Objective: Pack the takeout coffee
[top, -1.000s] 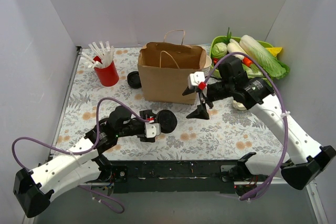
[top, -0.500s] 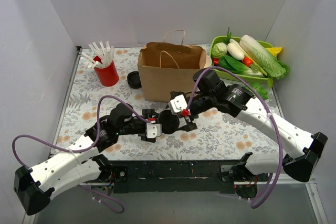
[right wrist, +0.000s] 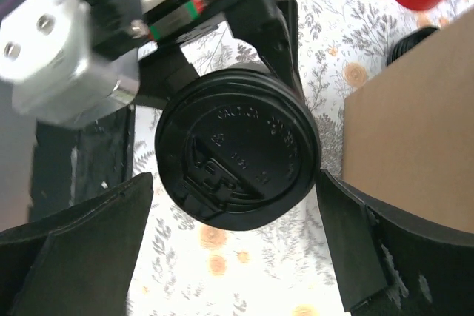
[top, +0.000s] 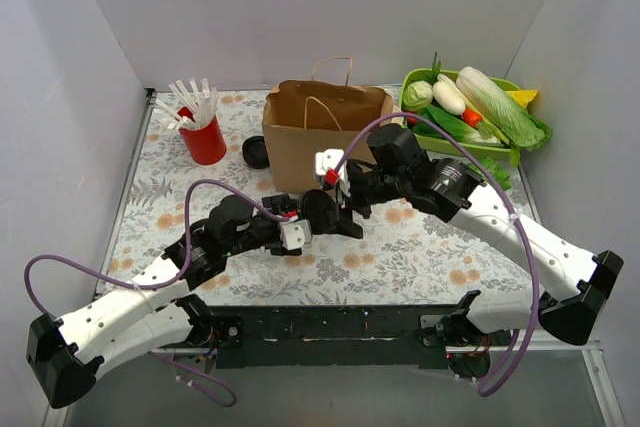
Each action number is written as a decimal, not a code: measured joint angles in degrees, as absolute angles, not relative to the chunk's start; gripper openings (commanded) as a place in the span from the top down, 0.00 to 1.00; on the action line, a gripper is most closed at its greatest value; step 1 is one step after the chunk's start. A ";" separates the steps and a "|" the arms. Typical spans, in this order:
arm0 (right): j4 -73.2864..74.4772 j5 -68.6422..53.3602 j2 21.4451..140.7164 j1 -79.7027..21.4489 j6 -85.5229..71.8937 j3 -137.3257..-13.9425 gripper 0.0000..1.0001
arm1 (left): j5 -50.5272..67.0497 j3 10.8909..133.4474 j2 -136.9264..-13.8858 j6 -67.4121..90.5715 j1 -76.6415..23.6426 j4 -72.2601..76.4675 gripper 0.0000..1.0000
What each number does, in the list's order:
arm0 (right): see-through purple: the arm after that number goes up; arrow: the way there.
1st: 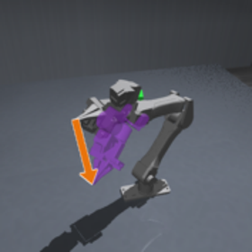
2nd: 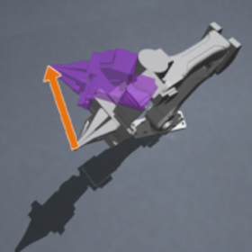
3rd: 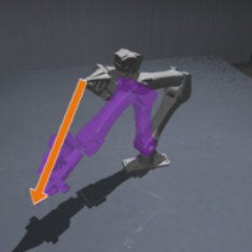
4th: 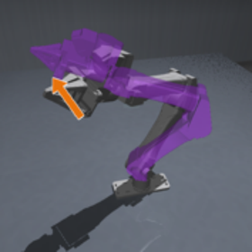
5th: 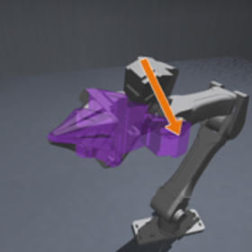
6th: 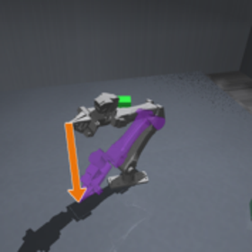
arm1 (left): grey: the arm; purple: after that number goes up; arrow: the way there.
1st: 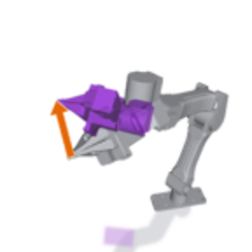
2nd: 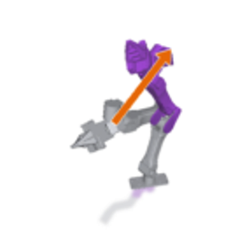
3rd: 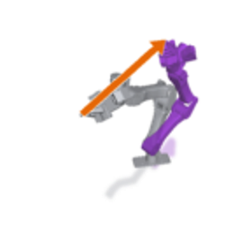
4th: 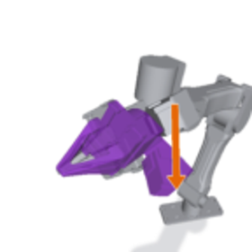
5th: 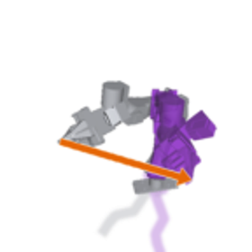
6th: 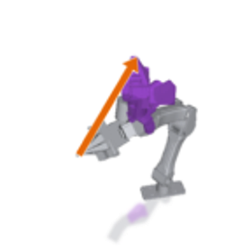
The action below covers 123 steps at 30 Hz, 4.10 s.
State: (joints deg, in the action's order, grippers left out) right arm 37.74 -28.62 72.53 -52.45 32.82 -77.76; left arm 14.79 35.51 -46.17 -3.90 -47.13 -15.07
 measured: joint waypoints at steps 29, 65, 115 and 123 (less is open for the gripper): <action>29.78 -19.22 78.17 -50.35 4.69 -81.95 0.02 | 3.40 35.53 -48.90 2.90 -47.20 -7.29 0.80; 35.48 -31.42 76.69 -41.65 9.65 -82.21 0.73 | 3.18 39.64 -46.81 10.37 -47.05 -14.55 0.02; 57.32 -28.25 68.62 -36.01 34.59 -117.38 0.99 | 48.16 115.52 -108.53 18.59 -18.87 -41.01 1.00; 52.34 -26.28 66.70 -36.01 33.63 -117.19 0.99 | 45.89 103.83 -92.92 24.14 -20.67 -39.79 1.00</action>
